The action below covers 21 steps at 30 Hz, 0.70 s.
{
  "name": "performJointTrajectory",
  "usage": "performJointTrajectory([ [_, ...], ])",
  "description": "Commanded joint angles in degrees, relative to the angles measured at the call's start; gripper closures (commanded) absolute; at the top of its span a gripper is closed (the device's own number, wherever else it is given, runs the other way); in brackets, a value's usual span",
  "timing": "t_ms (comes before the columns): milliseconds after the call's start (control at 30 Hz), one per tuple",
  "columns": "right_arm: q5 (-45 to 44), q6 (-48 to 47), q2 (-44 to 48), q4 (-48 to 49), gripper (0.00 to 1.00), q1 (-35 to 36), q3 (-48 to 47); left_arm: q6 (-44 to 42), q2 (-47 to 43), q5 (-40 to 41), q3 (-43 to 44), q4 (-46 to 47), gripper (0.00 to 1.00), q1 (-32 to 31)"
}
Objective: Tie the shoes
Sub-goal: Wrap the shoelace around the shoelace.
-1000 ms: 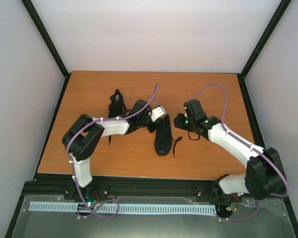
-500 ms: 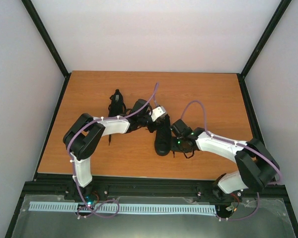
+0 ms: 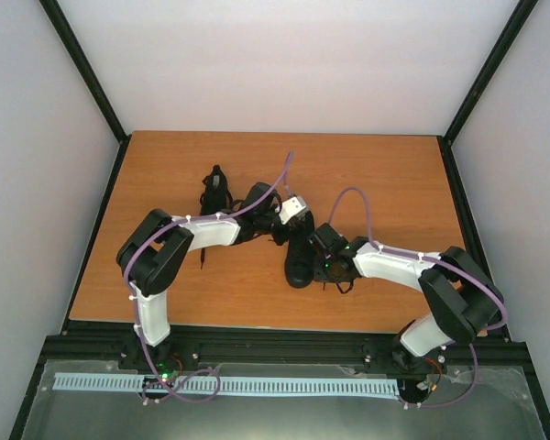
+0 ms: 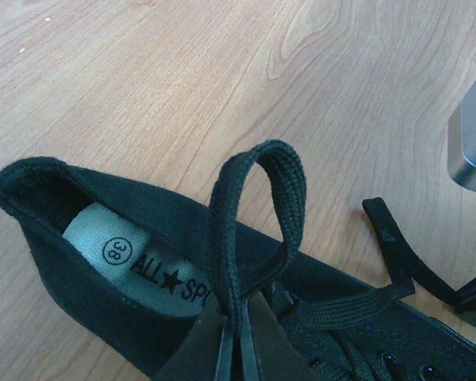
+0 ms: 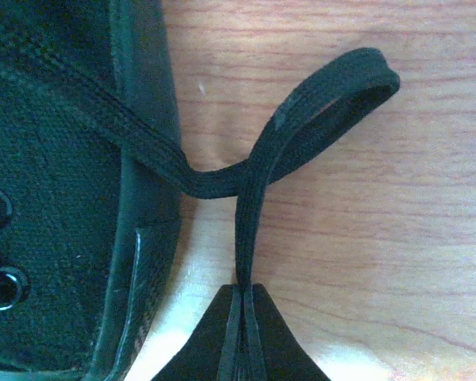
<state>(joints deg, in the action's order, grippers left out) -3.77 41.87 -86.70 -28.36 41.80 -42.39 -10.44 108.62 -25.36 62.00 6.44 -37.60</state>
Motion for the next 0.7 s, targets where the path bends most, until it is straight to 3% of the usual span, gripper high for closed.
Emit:
performJointTrajectory([
  [0, -0.7, -2.2, 1.1, -1.7, 0.97, -2.7, 0.6, 0.8, 1.1, -1.4, 2.0, -0.8, 0.99, 0.5],
  [100, 3.9, -8.5, 5.5, 1.0, 0.97, -10.8, -1.6, 1.0, 1.4, -1.6, 2.1, -0.7, 0.99, 0.5],
  [267, 26.5, -14.6, 3.4, 9.5, 0.97, -23.5, -12.3, 1.3, 1.9, -1.7, 2.6, -1.0, 0.99, 0.5],
  [467, 40.1, -8.8, -8.9, 17.8, 0.97, -24.8, -25.5, 1.5, 1.8, -1.7, 2.8, -1.3, 0.99, 0.5],
  [667, 40.7, -2.4, -15.6, 21.9, 0.97, -23.9, -30.4, 1.6, 1.2, -1.7, 2.5, -1.2, 0.99, 0.5],
])
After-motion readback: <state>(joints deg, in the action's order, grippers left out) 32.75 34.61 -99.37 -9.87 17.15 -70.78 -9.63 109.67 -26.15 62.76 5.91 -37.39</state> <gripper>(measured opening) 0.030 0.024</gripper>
